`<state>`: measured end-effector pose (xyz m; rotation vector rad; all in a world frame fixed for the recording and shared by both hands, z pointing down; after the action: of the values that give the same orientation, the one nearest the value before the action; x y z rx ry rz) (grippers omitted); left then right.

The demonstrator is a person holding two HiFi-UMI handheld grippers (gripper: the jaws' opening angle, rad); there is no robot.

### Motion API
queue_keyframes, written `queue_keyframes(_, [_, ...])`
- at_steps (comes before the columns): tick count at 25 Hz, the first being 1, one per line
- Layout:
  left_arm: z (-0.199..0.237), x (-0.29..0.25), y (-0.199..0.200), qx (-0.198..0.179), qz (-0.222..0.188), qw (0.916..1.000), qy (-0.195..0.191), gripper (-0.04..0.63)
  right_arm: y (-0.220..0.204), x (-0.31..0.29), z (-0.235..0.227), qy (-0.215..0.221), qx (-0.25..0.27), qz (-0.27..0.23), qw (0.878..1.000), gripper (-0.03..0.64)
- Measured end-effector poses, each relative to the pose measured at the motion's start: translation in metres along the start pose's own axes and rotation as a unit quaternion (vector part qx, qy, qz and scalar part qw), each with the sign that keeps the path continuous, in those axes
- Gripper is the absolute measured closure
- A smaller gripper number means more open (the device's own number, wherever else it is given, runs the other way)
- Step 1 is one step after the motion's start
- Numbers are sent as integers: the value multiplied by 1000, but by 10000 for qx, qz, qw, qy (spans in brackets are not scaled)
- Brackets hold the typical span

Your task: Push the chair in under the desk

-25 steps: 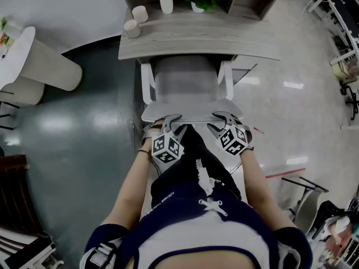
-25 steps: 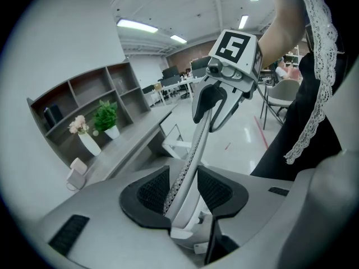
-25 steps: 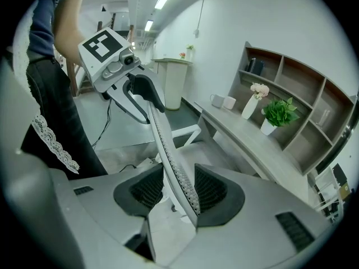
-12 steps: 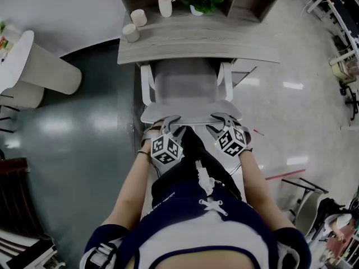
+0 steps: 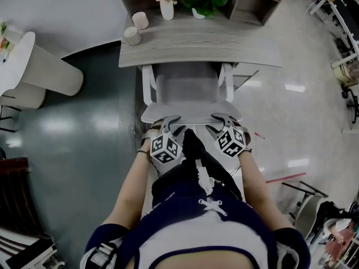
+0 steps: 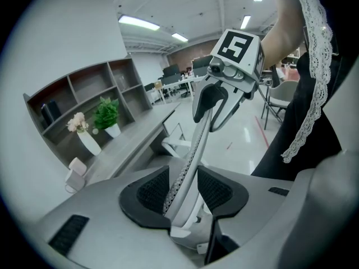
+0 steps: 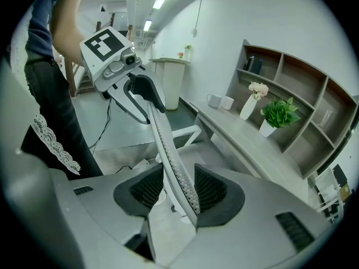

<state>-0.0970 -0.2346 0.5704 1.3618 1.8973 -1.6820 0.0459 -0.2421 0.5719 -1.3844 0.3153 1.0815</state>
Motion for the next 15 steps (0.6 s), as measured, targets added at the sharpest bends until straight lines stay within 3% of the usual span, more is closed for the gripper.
queue_keyframes(15, [26, -10, 2, -20, -22, 10000, -2, 433, 8, -12, -24, -36, 9, 24, 10000, 465])
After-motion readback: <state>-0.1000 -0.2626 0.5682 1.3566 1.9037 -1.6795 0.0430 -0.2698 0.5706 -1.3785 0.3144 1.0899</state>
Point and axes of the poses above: the fingertips, and each gripper's own axes: x backward along the fingers, z to its left, y out of its top, the point moved 5 cm from there along x, backward along the fingers, and after that the axes turned 1 degree about -y, right-handed, at the moved point
